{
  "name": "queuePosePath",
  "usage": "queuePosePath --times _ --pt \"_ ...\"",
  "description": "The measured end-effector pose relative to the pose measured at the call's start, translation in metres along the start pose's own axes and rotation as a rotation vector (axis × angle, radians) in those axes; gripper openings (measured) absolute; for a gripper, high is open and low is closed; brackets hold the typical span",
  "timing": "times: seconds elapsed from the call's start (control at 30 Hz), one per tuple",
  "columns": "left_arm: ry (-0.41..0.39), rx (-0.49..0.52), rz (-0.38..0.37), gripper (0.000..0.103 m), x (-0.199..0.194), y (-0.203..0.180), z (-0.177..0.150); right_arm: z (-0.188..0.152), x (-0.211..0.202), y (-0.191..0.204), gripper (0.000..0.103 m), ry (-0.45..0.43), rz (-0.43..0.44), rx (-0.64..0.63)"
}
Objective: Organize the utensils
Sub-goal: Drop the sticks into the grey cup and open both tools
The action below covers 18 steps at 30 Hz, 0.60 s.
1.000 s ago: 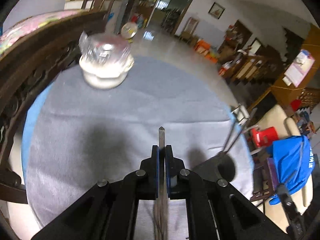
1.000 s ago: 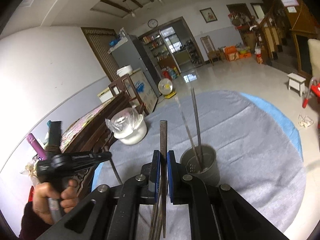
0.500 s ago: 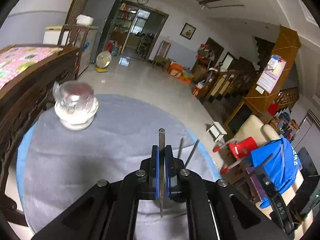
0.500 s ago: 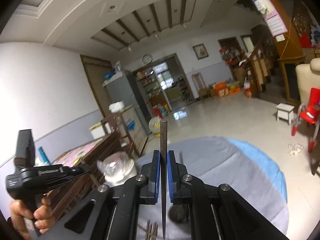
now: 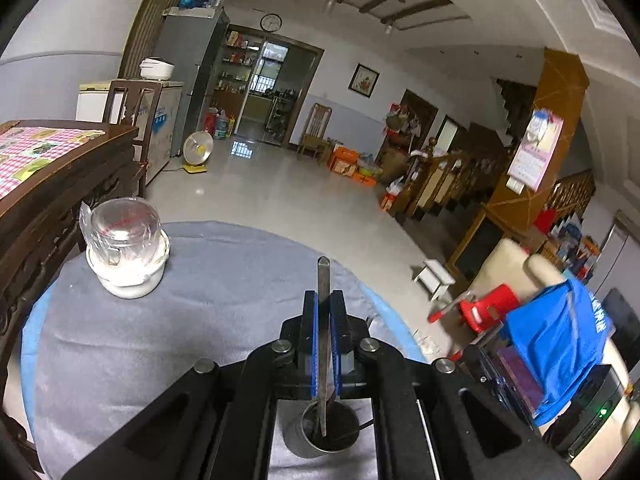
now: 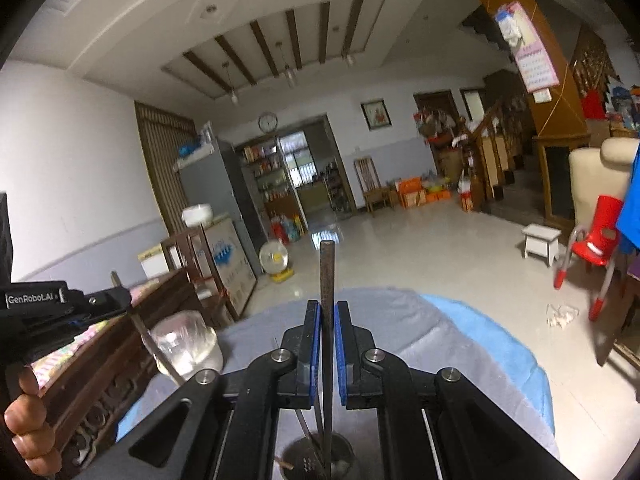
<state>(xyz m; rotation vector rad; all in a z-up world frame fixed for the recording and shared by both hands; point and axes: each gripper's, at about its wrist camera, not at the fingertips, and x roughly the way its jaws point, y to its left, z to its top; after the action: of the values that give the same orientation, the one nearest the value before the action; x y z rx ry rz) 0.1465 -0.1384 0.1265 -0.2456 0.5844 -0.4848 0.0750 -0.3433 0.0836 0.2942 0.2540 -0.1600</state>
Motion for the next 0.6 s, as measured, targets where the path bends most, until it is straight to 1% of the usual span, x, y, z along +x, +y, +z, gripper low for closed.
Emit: queuePosePath --times 0.1,0.23,0.37,0.43,0.47,0.5,0.53,0.57,0.6 --pt "0.06 0.012 -0.001 0.006 0.019 -0.004 -0.012 -0.01 0.011 -0.009 0.008 0.061 0.003 0.016" --pt "0.145 0.044 0.006 0.006 0.042 -0.006 -0.023 -0.018 0.023 -0.027 0.008 0.15 0.03 0.068" --pt "0.197 0.049 -0.011 0.006 0.048 -0.005 -0.029 -0.023 0.034 -0.046 0.011 0.233 0.078 0.161" --pt "0.213 0.032 -0.043 0.008 0.044 0.001 -0.03 -0.025 0.037 -0.057 0.012 0.279 0.082 0.22" --pt "0.212 0.028 -0.049 0.012 0.042 0.003 -0.03 -0.027 0.038 -0.064 0.012 0.297 0.097 0.257" --pt "0.201 0.022 -0.049 0.026 0.037 0.006 -0.03 -0.029 0.038 -0.068 0.012 0.304 0.111 0.28" --pt "0.188 0.019 -0.046 0.035 0.032 0.009 -0.031 -0.031 0.038 -0.069 0.012 0.31 0.129 0.308" --pt "0.173 0.017 -0.044 0.048 0.025 0.011 -0.033 -0.033 0.036 -0.075 0.012 0.317 0.147 0.336" --pt "0.167 0.02 -0.036 0.049 0.02 0.014 -0.037 -0.035 0.033 -0.078 0.012 0.318 0.16 0.353"
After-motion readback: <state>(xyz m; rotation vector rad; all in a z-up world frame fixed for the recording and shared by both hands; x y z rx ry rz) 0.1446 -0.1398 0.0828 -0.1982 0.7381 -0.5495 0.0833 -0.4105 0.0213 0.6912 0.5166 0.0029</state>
